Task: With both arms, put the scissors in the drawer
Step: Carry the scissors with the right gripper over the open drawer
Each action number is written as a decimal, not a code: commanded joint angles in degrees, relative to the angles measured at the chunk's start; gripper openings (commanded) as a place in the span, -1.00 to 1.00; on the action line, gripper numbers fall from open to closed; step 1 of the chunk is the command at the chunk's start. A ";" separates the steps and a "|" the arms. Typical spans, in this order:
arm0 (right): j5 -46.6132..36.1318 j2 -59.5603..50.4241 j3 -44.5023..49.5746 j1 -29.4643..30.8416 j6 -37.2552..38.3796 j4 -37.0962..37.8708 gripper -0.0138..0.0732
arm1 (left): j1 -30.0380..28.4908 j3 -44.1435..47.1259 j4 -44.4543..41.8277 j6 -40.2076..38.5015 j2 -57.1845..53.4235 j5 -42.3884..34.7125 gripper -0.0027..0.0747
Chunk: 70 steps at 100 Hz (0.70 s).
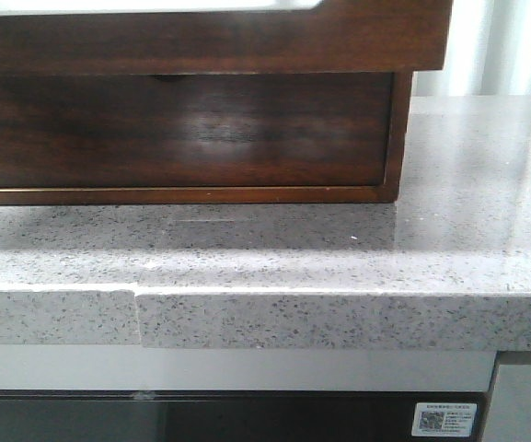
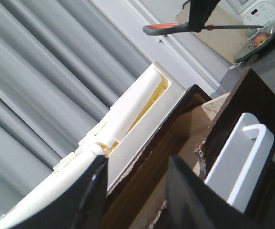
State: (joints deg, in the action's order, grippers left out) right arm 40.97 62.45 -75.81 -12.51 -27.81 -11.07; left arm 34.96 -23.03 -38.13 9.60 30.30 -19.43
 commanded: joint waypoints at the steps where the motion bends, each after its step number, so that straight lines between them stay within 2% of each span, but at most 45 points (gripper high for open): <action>1: -3.82 -0.88 -3.27 -5.43 -5.33 -1.20 -0.86 | 0.43 -1.57 1.91 -0.78 -0.07 -3.21 -0.22; 21: -10.49 0.59 -3.56 -20.06 -12.50 -1.01 -0.86 | 0.43 -1.57 1.91 -0.78 -0.07 -3.31 -0.22; 35: -15.24 4.90 -3.56 -25.80 -15.18 -0.68 -0.86 | 0.43 -1.57 1.91 -0.78 -0.07 -3.31 -0.22; 49: -17.83 10.25 -3.56 -27.35 -16.37 -0.41 -0.86 | 0.43 -1.57 1.91 -0.78 -0.07 -3.31 -0.22; 70: -16.81 15.53 -3.56 -27.44 -16.37 -0.13 -0.86 | 0.43 -1.57 1.91 -0.78 -0.07 -3.31 -0.22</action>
State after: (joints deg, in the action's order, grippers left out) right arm 28.58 78.41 -77.48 -39.98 -43.56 -11.18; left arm 34.96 -23.03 -38.04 9.60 30.30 -19.43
